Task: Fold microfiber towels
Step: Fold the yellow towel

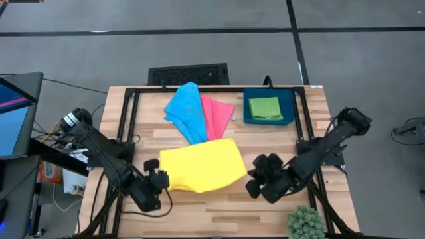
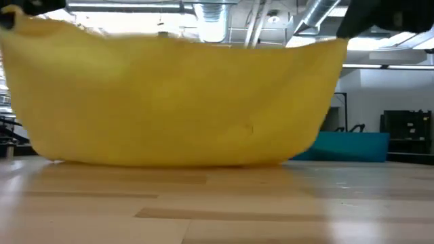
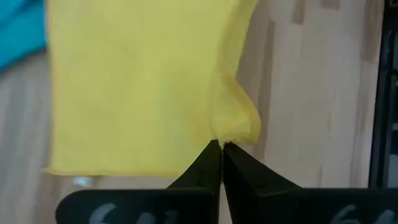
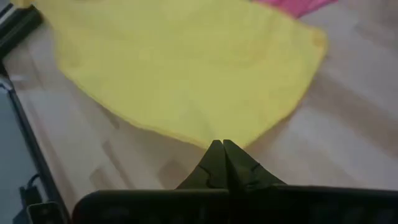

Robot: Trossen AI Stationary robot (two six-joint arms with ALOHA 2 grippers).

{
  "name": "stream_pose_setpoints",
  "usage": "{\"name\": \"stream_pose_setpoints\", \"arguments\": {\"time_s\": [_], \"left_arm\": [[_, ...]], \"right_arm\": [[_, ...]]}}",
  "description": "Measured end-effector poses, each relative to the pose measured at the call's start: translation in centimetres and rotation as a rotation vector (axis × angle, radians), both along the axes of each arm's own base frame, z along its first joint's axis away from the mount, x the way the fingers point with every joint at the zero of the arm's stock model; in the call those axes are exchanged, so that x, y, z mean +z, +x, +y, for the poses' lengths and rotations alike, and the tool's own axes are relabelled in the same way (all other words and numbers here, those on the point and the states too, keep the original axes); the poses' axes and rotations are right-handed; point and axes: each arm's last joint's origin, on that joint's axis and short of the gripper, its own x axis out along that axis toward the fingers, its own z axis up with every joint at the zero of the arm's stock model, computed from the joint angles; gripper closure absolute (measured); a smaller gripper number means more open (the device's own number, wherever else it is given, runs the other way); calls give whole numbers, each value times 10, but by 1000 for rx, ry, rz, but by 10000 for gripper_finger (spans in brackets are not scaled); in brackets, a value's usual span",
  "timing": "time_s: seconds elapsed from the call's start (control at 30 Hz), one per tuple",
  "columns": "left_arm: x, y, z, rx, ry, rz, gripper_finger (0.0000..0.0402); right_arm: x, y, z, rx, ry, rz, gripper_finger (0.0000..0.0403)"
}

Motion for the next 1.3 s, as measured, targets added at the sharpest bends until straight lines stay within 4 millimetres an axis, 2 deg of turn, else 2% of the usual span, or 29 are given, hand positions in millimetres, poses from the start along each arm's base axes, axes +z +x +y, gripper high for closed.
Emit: {"name": "stream_pose_setpoints", "arguments": {"time_s": [0.1,0.2,0.43,0.57,0.8,1.0,1.3], "left_arm": [[-11,0,-8,22,2,37,401],[-15,-1,-10,70,4,60,401],[-15,-10,3,176,118,106,401],[-25,-11,11,202,160,131,401],[-46,-10,30,273,217,180,401],[-61,-7,40,298,220,191,401],[-60,-1,48,306,262,156,401]], "right_arm": [[-13,12,-1,-15,15,42,403],[-19,20,-14,-27,2,101,403],[-20,44,-76,-3,-91,227,403],[-23,59,-112,30,-79,259,403],[-30,71,-154,56,-72,294,403],[-42,84,-168,80,-61,295,403],[-77,94,-171,99,-51,401,398]]}}
